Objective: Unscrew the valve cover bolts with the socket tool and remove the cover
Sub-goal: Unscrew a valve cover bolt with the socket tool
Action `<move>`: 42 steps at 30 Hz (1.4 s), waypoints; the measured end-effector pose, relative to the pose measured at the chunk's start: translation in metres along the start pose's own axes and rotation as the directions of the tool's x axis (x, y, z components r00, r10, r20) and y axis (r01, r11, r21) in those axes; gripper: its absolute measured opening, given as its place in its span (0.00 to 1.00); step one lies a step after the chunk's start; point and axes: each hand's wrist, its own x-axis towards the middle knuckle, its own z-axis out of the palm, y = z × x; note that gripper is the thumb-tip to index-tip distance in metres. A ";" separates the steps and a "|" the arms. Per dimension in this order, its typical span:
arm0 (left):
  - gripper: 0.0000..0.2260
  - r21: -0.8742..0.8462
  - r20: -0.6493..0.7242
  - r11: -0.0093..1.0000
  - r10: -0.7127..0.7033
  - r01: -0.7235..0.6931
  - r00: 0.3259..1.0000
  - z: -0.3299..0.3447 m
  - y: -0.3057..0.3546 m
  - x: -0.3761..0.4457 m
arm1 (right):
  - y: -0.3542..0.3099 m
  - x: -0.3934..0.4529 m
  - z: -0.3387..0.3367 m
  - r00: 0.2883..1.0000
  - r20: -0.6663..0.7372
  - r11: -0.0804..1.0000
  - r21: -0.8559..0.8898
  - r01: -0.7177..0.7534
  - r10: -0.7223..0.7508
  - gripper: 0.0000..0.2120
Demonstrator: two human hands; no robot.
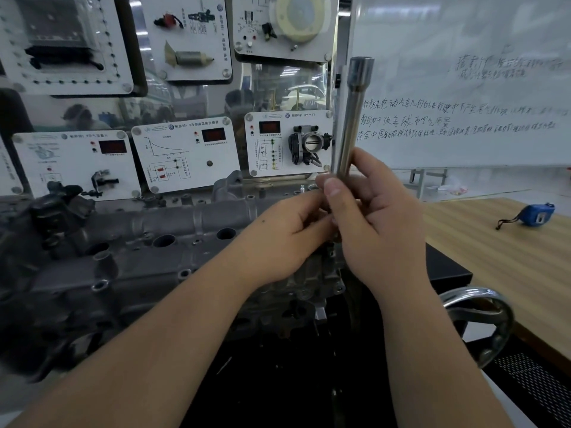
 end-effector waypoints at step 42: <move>0.09 0.077 -0.015 0.997 -0.011 0.012 1.000 0.003 0.004 -0.004 | -0.004 -0.003 0.000 0.996 -0.069 0.994 -0.091 -0.056 0.050 0.21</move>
